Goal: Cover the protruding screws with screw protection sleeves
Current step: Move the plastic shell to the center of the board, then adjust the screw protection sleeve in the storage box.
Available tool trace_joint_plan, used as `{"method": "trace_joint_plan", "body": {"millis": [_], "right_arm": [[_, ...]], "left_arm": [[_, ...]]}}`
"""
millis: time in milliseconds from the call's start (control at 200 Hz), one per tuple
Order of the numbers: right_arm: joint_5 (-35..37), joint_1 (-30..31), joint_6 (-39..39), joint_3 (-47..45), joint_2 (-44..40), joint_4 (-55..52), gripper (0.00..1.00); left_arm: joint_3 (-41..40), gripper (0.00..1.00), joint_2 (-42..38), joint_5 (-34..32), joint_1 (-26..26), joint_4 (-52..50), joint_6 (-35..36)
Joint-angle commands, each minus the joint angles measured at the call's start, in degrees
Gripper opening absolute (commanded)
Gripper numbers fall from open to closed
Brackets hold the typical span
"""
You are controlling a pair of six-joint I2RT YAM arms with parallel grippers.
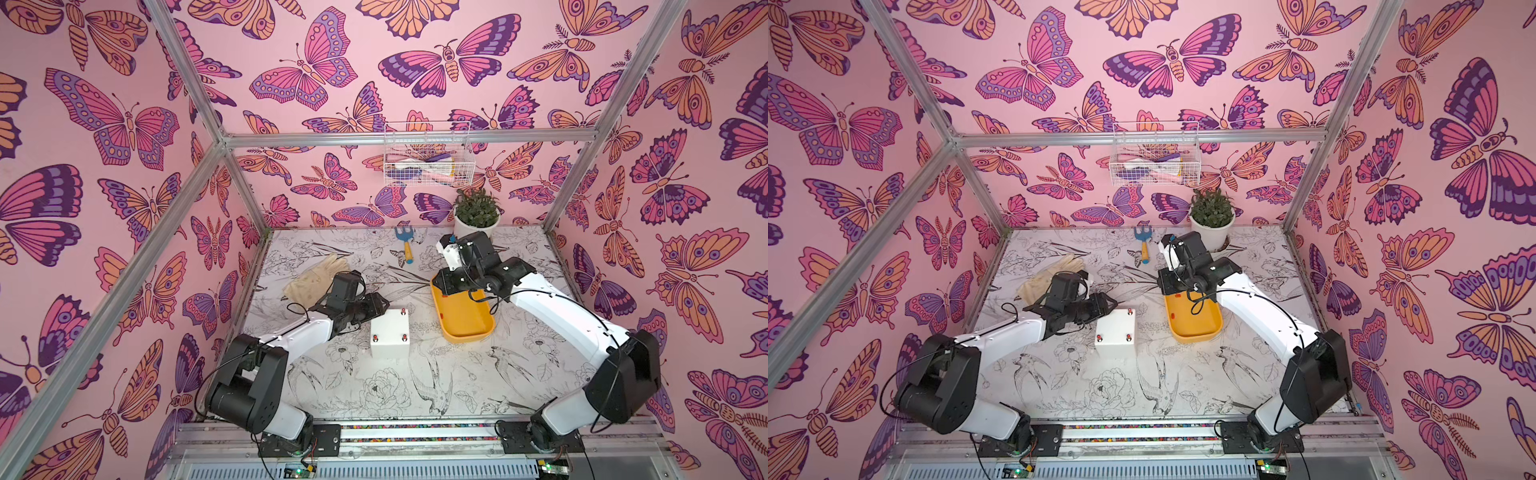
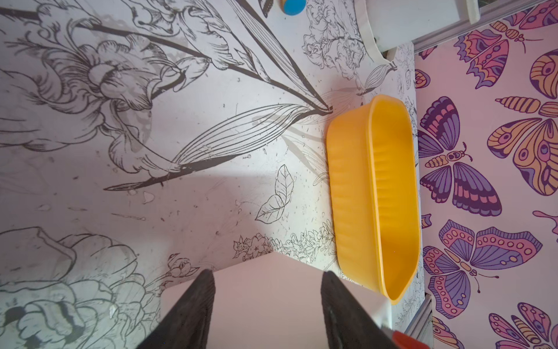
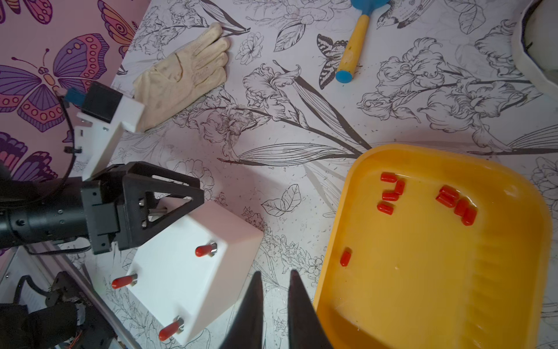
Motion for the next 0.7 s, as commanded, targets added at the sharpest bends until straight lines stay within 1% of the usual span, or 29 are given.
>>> {"method": "trace_joint_plan", "body": {"millis": [0,175,290,466,486,651,666,696], "right_arm": [[4.24,-0.31,-0.4,0.04,-0.54,-0.26,0.2],[8.51,-0.73,-0.32,1.94,0.22,-2.54,0.23],[10.7,-1.41,0.1,3.3,0.83,-4.77,0.24],[14.26,-3.37,0.3,5.09,1.58,-9.17,0.26],[14.45,-3.71,0.3,5.52,3.42,-9.81,0.26],[17.71,-6.12,-0.27,9.79,7.15,-15.4,0.27],[17.97,-6.25,-0.39,10.16,7.5,-15.86,0.27],[18.63,-6.54,-0.49,10.83,8.23,-16.53,0.27]], "left_arm": [[1.27,0.63,-1.77,-1.19,-0.08,-2.49,1.05],[6.42,0.7,-3.15,-2.39,0.65,-6.8,4.09],[8.52,0.73,-4.97,-2.79,2.11,-9.49,5.77],[10.04,0.75,-7.9,-2.1,5.73,-13.75,7.36],[10.09,0.75,-8.3,-2.02,6.11,-14.36,7.48],[10.42,0.75,-11.97,-3.08,8.56,-19.41,7.96],[10.48,0.76,-14.1,-3.3,8.76,-19.9,8.19],[10.68,0.76,-15.16,-4.03,8.86,-21.03,8.5]]}}
